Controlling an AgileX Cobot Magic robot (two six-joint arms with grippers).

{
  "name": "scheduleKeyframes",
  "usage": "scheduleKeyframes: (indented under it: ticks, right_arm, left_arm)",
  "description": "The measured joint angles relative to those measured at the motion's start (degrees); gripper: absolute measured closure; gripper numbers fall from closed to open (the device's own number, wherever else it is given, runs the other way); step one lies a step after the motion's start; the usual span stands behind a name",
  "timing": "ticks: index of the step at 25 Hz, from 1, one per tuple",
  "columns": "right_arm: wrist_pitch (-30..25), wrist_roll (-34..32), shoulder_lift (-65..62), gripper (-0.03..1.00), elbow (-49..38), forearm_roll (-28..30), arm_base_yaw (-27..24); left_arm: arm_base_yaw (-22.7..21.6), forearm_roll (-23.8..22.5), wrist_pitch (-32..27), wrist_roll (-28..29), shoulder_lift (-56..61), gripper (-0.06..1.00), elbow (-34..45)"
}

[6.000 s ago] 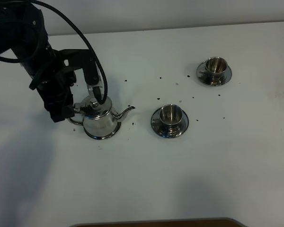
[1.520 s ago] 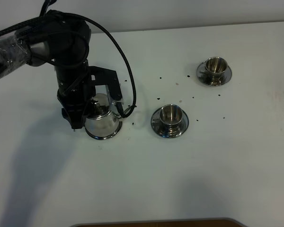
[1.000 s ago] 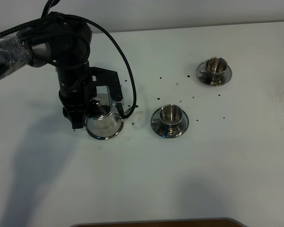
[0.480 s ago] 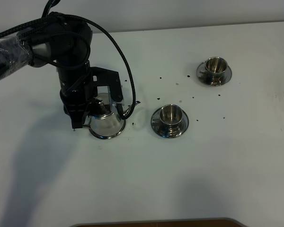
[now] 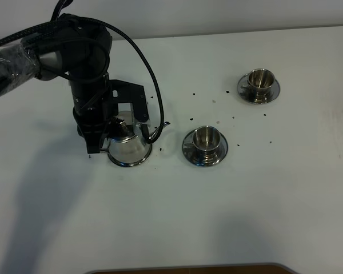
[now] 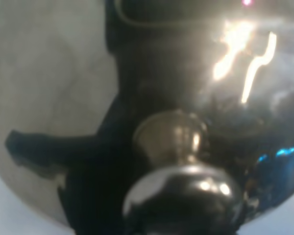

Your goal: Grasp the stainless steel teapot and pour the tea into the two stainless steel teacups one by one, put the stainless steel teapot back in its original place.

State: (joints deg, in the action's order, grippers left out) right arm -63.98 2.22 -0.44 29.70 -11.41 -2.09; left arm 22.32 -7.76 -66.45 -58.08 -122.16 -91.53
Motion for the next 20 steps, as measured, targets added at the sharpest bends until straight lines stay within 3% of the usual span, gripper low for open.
scheduleKeyframes:
  ticks: [20]
  right_arm:
    - [0.0, 0.0, 0.0, 0.73, 0.0, 0.0, 0.0]
  left_arm:
    - [0.0, 0.69, -0.54, 0.1, 0.0, 0.7, -3.76]
